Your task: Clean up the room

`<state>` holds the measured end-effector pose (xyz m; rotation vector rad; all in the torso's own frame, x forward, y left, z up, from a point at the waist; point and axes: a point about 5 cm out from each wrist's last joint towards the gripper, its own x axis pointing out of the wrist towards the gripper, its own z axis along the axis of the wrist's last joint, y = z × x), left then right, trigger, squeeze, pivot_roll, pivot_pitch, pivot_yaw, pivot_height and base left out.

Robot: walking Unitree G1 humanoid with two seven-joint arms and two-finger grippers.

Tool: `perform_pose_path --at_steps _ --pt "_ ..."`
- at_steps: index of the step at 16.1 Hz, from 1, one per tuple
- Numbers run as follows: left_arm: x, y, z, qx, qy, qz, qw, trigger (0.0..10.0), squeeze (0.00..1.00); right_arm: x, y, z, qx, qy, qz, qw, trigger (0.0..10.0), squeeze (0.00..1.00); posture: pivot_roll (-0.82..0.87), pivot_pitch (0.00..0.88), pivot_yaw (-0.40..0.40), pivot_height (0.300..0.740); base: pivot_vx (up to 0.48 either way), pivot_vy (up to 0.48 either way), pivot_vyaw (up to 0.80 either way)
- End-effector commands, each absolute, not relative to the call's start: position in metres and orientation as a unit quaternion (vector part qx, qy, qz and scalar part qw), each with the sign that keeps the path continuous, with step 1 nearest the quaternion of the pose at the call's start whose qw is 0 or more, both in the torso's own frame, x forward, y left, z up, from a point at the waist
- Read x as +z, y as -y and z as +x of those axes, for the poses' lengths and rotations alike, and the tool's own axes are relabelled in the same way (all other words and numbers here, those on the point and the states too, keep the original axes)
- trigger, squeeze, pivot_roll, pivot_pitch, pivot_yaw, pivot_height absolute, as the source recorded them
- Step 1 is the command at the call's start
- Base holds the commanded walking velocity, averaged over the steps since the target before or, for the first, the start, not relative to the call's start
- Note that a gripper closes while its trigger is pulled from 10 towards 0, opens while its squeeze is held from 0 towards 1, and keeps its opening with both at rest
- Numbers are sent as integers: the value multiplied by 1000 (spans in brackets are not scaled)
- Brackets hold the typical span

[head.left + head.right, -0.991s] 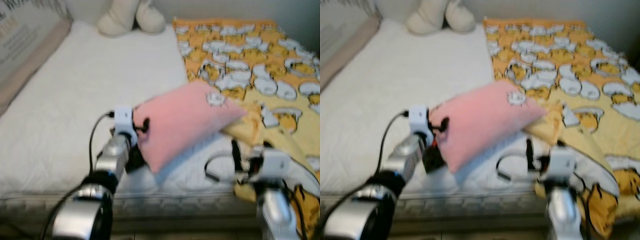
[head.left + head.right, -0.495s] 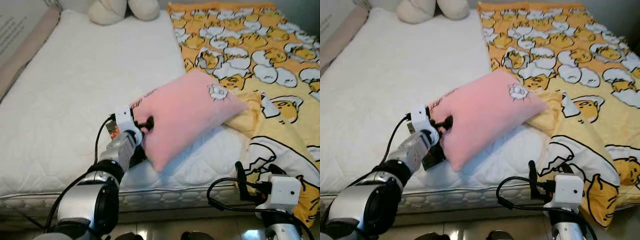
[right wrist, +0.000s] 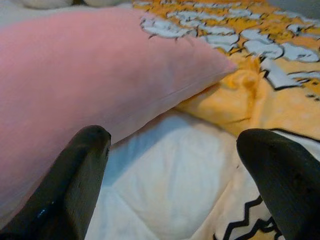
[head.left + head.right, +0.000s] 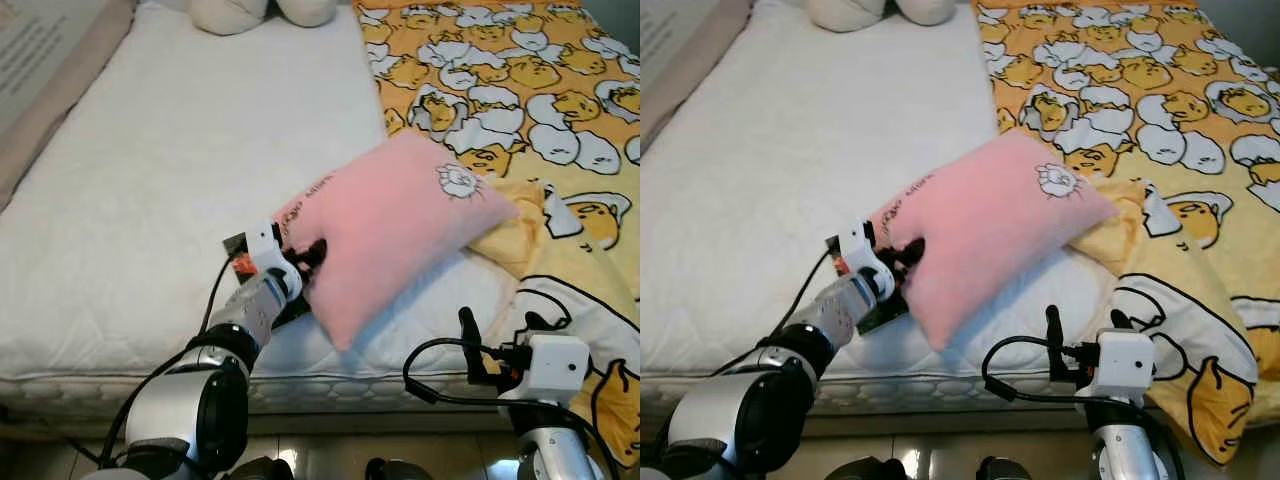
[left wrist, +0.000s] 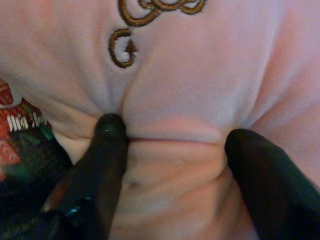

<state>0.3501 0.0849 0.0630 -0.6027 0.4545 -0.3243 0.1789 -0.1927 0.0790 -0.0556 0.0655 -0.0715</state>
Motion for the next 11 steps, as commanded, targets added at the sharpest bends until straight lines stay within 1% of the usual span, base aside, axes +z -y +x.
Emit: perform_pose_path --at_steps 1,3,5,7,9,11 --pt "57 -70 342 -204 -234 -290 905 0 0 71 190 179 -33 -52 -18 998 10000 0 -184 125 49 740 0 0 0" --pt "55 -66 338 -232 -233 -282 901 0 0 68 183 193 -17 -47 -9 999 10000 0 -137 71 37 740 0 0 0" --pt "53 -66 336 -236 -232 -296 896 0 0 71 181 207 -12 -35 -5 999 10000 0 -121 43 31 740 0 0 0" --pt "54 -65 336 -232 -227 -334 885 0 0 72 181 218 -5 -27 -7 1000 10000 0 -108 18 20 740 0 0 0" --pt "63 -62 341 -222 -202 -388 871 0 0 70 182 225 2 -26 -7 1000 10000 0 -94 0 10 740 0 0 0" --pt "71 -62 346 -223 -180 -400 870 0 0 71 180 232 10 -20 -8 1000 10000 0 -88 0 5 740 0 0 0"
